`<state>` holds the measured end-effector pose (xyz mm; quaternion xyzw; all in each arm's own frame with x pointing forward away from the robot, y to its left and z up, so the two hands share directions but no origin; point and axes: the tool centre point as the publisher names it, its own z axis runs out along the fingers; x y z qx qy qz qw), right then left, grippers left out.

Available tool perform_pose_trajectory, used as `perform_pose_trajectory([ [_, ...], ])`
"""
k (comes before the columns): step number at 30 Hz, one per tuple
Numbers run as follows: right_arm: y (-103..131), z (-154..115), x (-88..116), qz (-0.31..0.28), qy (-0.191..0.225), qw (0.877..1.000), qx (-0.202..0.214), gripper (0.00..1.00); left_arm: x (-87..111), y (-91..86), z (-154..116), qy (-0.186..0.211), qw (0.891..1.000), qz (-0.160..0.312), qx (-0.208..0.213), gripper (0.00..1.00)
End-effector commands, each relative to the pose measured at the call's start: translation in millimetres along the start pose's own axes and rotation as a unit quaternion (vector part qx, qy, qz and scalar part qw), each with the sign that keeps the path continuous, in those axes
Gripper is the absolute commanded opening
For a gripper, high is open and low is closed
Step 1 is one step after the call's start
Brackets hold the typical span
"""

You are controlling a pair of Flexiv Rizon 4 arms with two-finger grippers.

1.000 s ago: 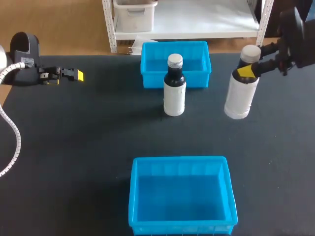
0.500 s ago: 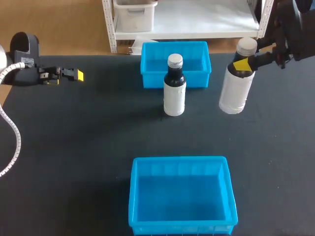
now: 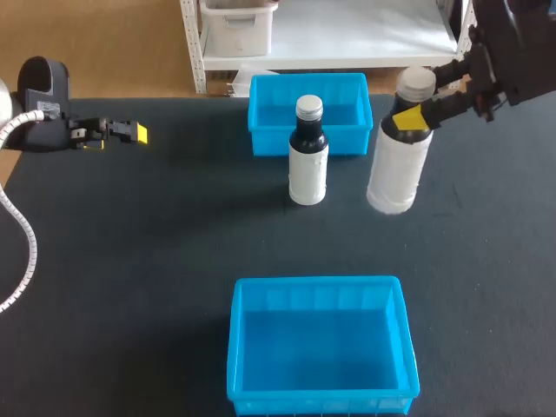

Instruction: Pick up the bottle, and place it in the far bin if it is heavy, or in the near bin if it is light.

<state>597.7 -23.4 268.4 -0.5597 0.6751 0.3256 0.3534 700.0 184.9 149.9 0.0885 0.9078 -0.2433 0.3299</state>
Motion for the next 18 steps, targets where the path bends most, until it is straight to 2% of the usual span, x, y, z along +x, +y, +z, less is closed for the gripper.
perform_pose_trajectory([
  [1, 22.3, 9.3, -9.4, -0.004, 0.000, 1.000, -0.007, 0.00, 0.0, 0.0, 0.0, 0.000, 1.000, 0.000, 0.000, 1.00],
  [8, 56.5, 31.0, -20.9, -0.018, -0.007, 0.999, -0.044, 0.00, 0.0, 0.0, 0.0, 0.000, 1.000, 0.000, 0.000, 1.00],
  [18, 91.3, 53.8, -30.3, -0.042, -0.005, 0.996, -0.082, 0.00, 0.0, 0.0, 0.0, 0.000, 1.000, 0.000, 0.000, 1.00],
])
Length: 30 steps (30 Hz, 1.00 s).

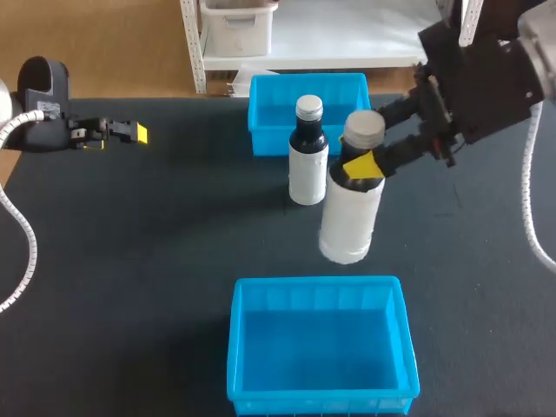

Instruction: Pick up the bottle, and place it in the far bin if it is heavy, or in the near bin if it is light.

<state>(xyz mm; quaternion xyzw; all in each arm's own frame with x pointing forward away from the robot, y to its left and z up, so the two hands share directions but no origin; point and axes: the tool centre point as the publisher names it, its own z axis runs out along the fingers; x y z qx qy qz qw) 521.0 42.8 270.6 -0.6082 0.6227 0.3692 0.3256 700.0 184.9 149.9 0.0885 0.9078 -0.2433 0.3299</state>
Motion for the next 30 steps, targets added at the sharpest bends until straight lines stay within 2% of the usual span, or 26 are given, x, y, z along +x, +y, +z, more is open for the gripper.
perform_pose_trajectory([
  [1, 5.4, 10.9, -3.7, -0.006, 0.004, 1.000, -0.005, 0.00, 0.0, 0.0, 0.0, 0.000, 1.000, 0.000, 0.000, 1.00],
  [10, 22.8, 25.8, -5.1, -0.028, 0.005, 0.999, -0.030, 0.00, 0.0, 0.0, 0.0, 0.000, 1.000, 0.000, 0.000, 1.00],
  [20, 43.5, 53.3, 2.5, -0.061, 0.012, 0.995, -0.077, 0.00, 0.0, 0.0, 0.0, 0.000, 1.000, 0.000, 0.000, 1.00],
  [30, 48.4, 75.1, 16.1, -0.084, 0.018, 0.991, -0.107, 0.00, 0.0, 0.0, 0.0, 0.000, 1.000, 0.000, 0.000, 1.00],
])
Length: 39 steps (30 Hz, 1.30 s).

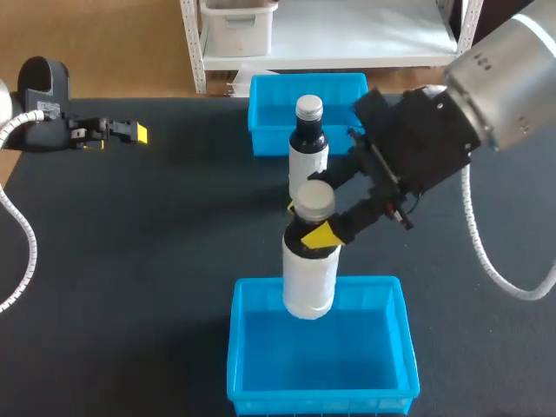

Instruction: Pick up the bottle, and place it in the far bin if it is heavy, or in the near bin if it is light.

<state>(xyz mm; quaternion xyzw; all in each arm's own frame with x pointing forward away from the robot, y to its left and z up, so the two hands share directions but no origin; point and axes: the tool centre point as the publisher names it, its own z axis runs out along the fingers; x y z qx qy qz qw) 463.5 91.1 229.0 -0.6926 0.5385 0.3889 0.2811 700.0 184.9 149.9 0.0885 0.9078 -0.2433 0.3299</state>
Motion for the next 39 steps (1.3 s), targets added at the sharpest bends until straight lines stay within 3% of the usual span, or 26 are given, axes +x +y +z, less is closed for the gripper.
perform_pose_trajectory([
  [1, -7.2, 10.8, 4.6, -0.005, -0.002, 1.000, -0.011, 0.00, 0.0, 0.0, 0.0, 0.000, 1.000, 0.000, 0.000, 1.00],
  [21, -3.5, 52.0, 23.8, -0.033, 0.004, 0.997, -0.074, 0.00, 0.0, 0.0, 0.0, 0.000, 1.000, 0.000, 0.000, 1.00],
  [39, -9.5, 69.1, 45.7, -0.042, -0.002, 0.994, -0.098, 0.00, 0.0, 0.0, 0.0, 0.000, 1.000, 0.000, 0.000, 1.00],
])
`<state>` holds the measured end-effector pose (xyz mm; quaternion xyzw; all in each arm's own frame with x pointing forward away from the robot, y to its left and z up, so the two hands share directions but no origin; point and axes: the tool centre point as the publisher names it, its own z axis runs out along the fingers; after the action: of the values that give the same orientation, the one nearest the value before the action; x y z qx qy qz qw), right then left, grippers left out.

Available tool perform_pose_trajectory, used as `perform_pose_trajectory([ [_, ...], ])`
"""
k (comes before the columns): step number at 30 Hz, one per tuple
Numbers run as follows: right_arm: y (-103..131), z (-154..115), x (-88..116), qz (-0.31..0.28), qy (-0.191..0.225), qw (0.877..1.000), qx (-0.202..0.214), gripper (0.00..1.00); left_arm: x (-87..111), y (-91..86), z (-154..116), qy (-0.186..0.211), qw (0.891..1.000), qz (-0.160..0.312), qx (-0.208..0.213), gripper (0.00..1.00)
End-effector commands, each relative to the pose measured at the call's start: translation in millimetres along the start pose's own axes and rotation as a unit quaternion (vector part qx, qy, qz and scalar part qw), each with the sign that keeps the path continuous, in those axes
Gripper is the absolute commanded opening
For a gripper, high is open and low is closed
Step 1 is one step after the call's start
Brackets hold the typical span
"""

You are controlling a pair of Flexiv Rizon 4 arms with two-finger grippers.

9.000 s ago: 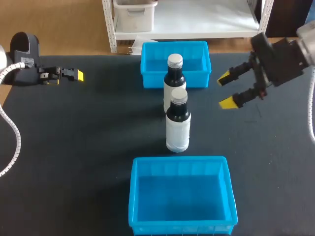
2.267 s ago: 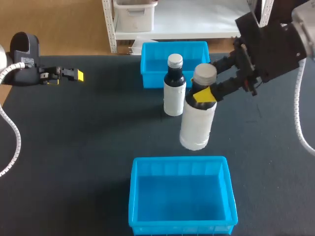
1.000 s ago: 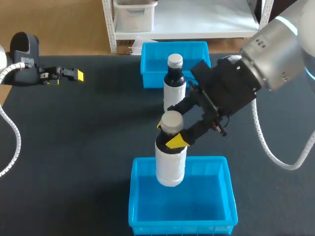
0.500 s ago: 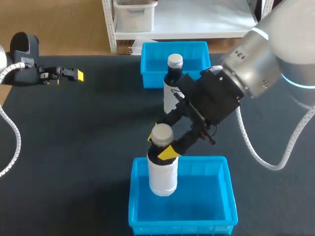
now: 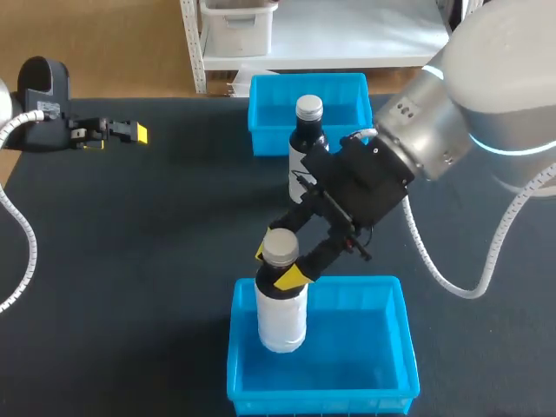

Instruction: Pick up the bottle, and place it in the far bin if it is heavy, or in the near bin if it is light.

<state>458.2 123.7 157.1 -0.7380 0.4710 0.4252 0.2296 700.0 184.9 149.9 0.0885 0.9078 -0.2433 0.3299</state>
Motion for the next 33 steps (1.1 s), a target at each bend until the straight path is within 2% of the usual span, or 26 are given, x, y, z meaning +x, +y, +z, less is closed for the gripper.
perform_pose_trajectory([
  [1, -4.2, 2.4, 4.4, -0.001, -0.003, 1.000, -0.005, 0.00, 0.0, 0.0, 0.0, 0.000, 1.000, 0.000, 0.000, 1.00],
  [13, -5.6, 7.9, 11.0, -0.011, 0.010, 1.000, -0.013, 0.00, 0.0, 0.0, 0.0, 0.000, 1.000, 0.000, 0.000, 1.00],
  [15, -5.7, 8.7, 11.6, -0.012, 0.012, 1.000, -0.014, 0.08, 0.0, 0.0, 0.0, 0.000, 1.000, 0.000, 0.000, 1.00],
  [18, -6.1, 9.6, 13.2, -0.012, 0.013, 1.000, -0.015, 0.12, 0.0, 0.0, 0.0, 0.000, 1.000, 0.000, 0.000, 1.00],
  [22, -6.5, 10.2, 15.1, -0.009, 0.014, 1.000, -0.018, 0.30, 0.0, 0.0, 0.0, 0.000, 1.000, 0.000, 0.000, 1.00],
  [24, -6.7, 10.3, 15.9, -0.006, 0.014, 1.000, -0.019, 0.48, 0.0, 0.0, 0.0, 0.000, 1.000, 0.000, 0.000, 1.00],
  [25, -6.7, 10.3, 16.1, -0.005, 0.014, 1.000, -0.020, 0.82, 0.0, 0.0, 0.0, 0.000, 1.000, 0.000, 0.000, 1.00],
  [26, -6.7, 10.3, 16.3, -0.005, 0.014, 1.000, -0.020, 1.00, 0.0, 0.0, 0.0, 0.000, 1.000, 0.000, 0.000, 1.00],
  [33, -6.8, 9.8, 19.3, 0.001, 0.015, 1.000, -0.023, 1.00, 0.0, 0.0, 0.0, 0.000, 1.000, 0.000, 0.000, 1.00],
])
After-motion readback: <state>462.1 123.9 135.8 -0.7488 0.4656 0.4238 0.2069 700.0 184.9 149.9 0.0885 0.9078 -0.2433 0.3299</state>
